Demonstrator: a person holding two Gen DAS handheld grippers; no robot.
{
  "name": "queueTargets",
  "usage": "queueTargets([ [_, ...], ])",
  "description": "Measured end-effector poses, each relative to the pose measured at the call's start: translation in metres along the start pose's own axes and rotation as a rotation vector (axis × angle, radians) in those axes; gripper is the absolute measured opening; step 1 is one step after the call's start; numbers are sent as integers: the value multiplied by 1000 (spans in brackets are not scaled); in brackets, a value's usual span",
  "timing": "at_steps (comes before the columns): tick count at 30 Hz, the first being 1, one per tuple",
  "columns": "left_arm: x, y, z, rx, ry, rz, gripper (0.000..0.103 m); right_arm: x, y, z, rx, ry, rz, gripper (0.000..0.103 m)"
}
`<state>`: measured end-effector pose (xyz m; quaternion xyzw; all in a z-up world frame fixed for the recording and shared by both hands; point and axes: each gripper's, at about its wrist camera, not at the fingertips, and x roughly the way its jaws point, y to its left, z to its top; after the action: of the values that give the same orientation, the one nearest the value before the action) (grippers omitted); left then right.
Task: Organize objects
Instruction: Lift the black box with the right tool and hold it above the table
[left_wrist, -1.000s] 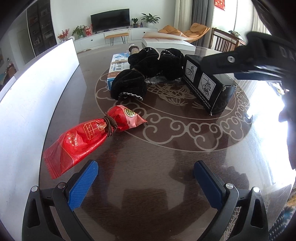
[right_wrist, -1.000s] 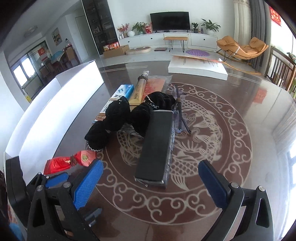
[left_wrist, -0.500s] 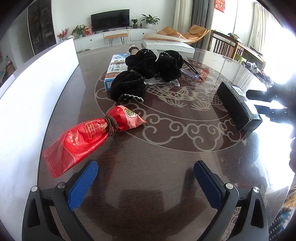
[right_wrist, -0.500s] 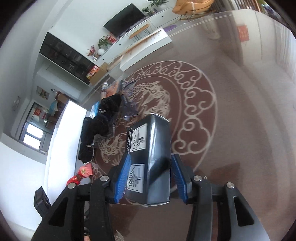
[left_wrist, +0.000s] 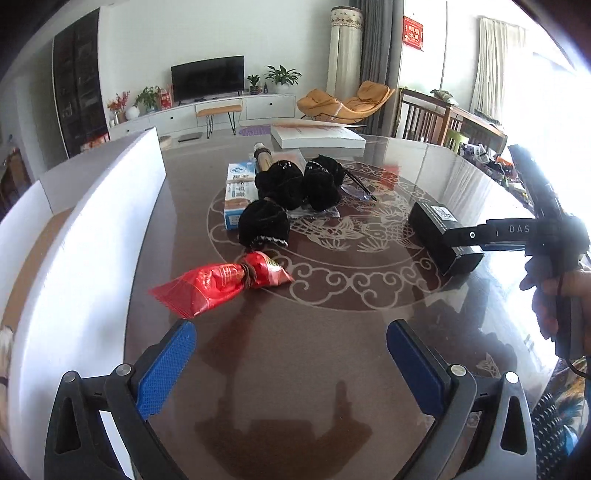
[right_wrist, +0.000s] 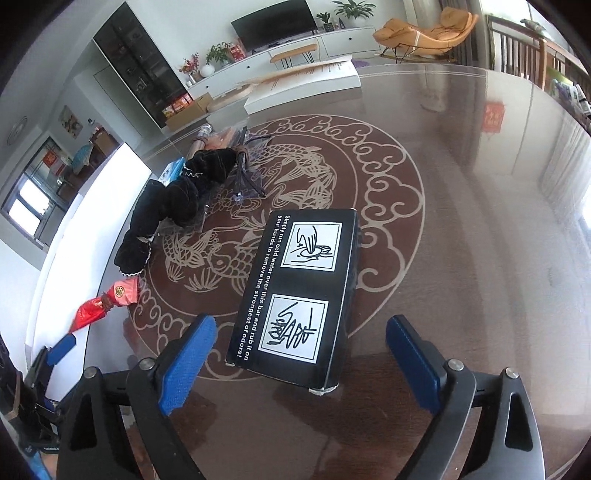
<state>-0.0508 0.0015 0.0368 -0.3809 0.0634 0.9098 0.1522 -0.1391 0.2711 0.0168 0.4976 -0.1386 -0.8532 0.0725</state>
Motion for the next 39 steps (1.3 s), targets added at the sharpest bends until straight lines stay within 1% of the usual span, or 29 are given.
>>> queueTargets([
  [1, 5, 3, 11, 12, 5, 20, 103, 4, 1, 0, 5, 11, -6, 94],
  [2, 13, 7, 22, 20, 31, 28, 103, 6, 3, 2, 4, 14, -15, 94],
  [3, 25, 12, 31, 25, 76, 36, 103, 7, 5, 4, -2, 16, -27, 94],
  [5, 50, 21, 42, 40, 153, 60, 103, 12, 9, 9, -9, 51, -52, 95],
  [7, 67, 29, 48, 55, 213, 50, 103, 14, 14, 15, -27, 85, -76, 95],
  [8, 70, 33, 51, 50, 237, 48, 103, 15, 17, 18, -42, 100, -82, 94],
  [9, 68, 38, 53, 35, 240, 36, 103, 17, 20, 20, -59, 113, -86, 95],
  [11, 52, 47, 56, -14, 199, -28, 103, 17, 24, 21, -85, 125, -87, 95],
  [12, 46, 51, 58, -41, 181, -48, 103, 17, 24, 20, -88, 127, -88, 95],
  [13, 43, 54, 60, -58, 168, -53, 103, 17, 24, 20, -86, 130, -86, 95],
  [15, 44, 52, 64, -48, 144, -20, 103, 21, 21, 17, -67, 142, -69, 95],
  [17, 53, 44, 71, 0, 127, -6, 103, 19, 21, 15, -60, 125, -65, 95],
  [19, 70, 29, 76, 91, 141, 8, 103, 16, 21, 12, -42, 127, -39, 95],
  [20, 81, 21, 76, 144, 173, 29, 103, 13, 20, 10, -39, 126, -29, 95],
  [21, 93, 14, 73, 191, 223, 48, 103, 10, 19, 8, -41, 126, -25, 95],
  [23, 108, 3, 59, 256, 322, 44, 103, 1, 16, 5, -55, 120, -28, 95],
  [24, 104, -3, 53, 297, 318, 55, 103, -4, 14, 4, -62, 117, -28, 95],
  [25, 99, -8, 46, 319, 328, 25, 103, -9, 12, 3, -66, 113, -25, 95],
  [27, 85, -14, 33, 322, 365, -90, 103, -17, 6, 3, -69, 105, -20, 95],
  [28, 78, -16, 28, 321, 372, -133, 103, -21, 4, 3, -72, 102, -19, 95],
  [29, 72, -16, 25, 328, 363, -129, 103, -24, 2, 4, -76, 99, -21, 95],
  [31, 67, -13, 25, 320, 331, -68, 103, -24, 1, 9, -79, 99, -25, 95],
  [33, 66, -2, 30, 259, 300, -40, 103, -22, 3, 14, -80, 105, -24, 95],
  [34, 66, 5, 32, 221, 290, -40, 103, -20, 5, 16, -78, 110, -22, 95],
  [36, 70, 18, 37, 166, 283, -25, 103, -12, 6, 19, -69, 138, -22, 95],
  [37, 73, 21, 39, 159, 280, -10, 103, -7, 6, 20, -63, 153, -23, 95],
  [39, 74, 21, 45, 194, 258, 42, 103, 0, 6, 20, -47, 174, -25, 95],
])
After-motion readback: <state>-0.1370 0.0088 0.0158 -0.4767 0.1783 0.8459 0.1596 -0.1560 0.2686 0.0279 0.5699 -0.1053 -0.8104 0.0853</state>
